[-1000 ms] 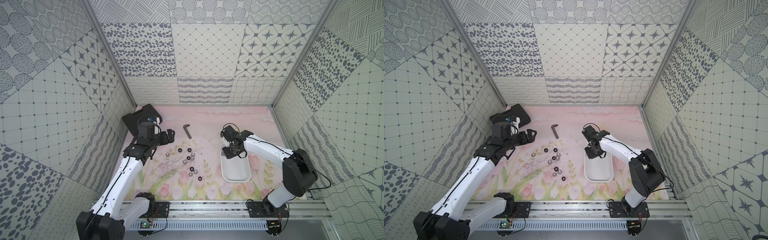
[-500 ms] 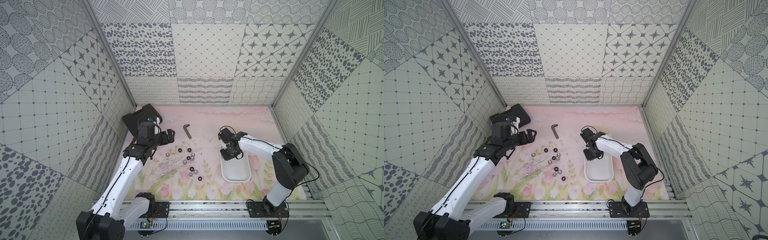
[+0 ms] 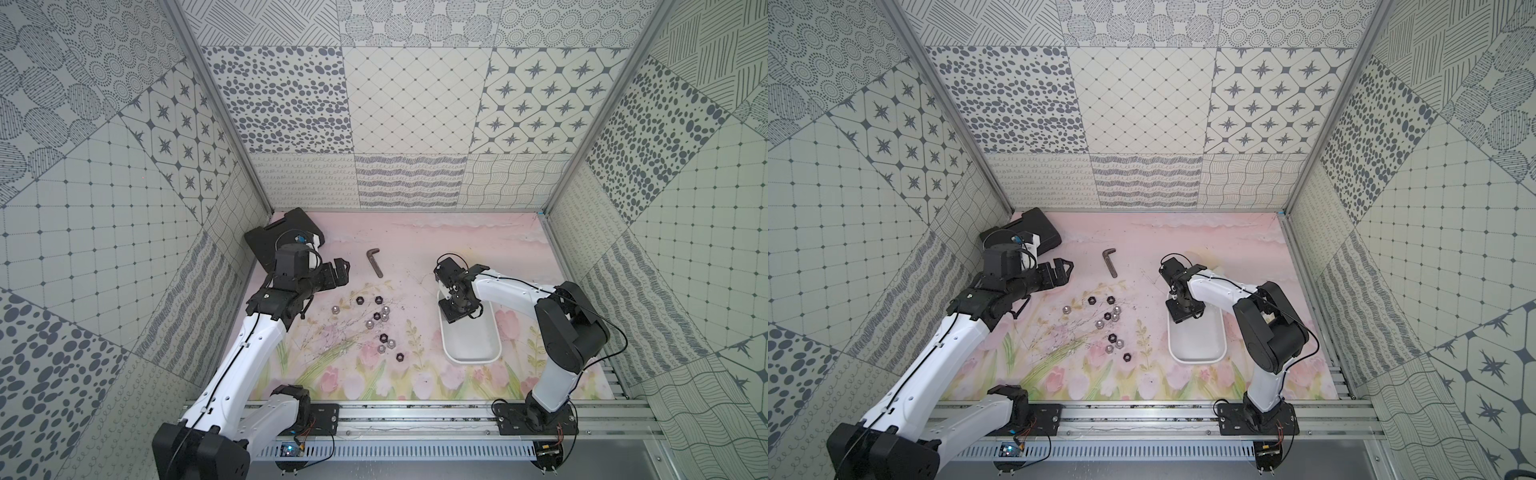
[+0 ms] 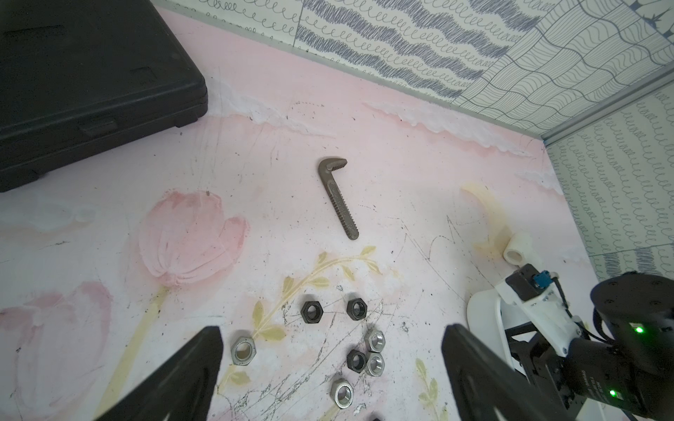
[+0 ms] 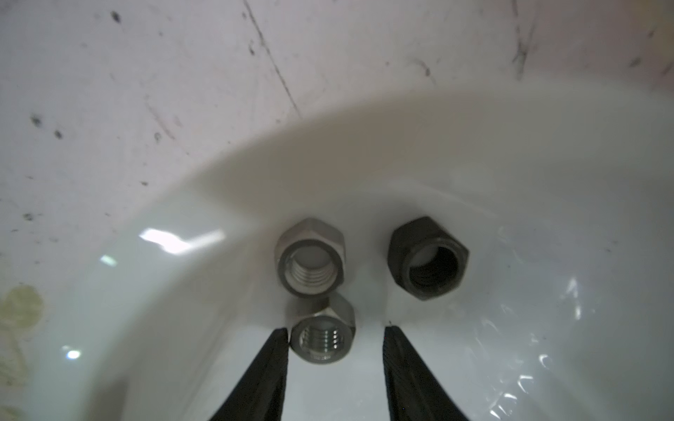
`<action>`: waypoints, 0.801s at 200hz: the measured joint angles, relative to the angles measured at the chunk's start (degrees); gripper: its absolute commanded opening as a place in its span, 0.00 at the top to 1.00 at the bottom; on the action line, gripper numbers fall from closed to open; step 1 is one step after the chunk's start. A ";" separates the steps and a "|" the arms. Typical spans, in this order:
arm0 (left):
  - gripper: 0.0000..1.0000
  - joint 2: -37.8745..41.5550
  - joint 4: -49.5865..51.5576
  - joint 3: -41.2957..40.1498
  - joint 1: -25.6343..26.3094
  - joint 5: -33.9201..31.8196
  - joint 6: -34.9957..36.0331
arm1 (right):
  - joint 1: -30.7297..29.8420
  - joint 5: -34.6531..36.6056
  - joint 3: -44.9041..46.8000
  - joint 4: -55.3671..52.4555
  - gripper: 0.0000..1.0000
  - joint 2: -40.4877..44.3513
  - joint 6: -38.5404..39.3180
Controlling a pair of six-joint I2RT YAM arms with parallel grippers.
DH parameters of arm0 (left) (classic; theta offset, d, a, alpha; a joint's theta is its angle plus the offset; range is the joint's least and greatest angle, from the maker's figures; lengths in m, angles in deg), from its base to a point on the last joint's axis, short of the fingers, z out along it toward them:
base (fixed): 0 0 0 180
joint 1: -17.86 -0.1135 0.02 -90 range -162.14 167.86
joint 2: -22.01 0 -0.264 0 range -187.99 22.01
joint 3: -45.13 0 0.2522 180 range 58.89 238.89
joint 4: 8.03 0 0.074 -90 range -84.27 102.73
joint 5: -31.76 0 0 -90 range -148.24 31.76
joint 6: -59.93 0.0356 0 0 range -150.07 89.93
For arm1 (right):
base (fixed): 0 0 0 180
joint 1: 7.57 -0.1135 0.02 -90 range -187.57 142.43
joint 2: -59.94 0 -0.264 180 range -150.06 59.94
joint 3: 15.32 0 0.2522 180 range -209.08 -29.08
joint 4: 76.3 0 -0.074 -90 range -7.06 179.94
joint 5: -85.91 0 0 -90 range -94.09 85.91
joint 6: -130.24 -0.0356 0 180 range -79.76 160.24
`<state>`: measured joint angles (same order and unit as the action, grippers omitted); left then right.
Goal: Put the nuts on the desktop into the storage box
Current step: Place the nut in the storage box.
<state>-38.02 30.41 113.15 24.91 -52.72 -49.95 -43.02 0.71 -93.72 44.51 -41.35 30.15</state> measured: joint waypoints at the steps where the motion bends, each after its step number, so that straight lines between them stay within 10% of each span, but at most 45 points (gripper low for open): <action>1: 0.01 0.00 0.00 0.00 0.00 0.00 0.00 | 0.00 0.00 0.00 0.00 0.53 0.04 0.00; 87: 0.01 0.00 0.00 0.00 0.00 0.00 0.00 | -5.05 2.56 -9.64 -4.17 0.46 11.72 0.48; 160: 0.01 0.00 0.02 0.00 0.00 -0.02 0.00 | -21.79 -0.96 -16.35 -5.05 0.44 -1.16 0.72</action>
<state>-38.02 30.44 113.15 24.91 -52.74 -49.95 -64.81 -0.26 -110.07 39.46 -42.51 30.87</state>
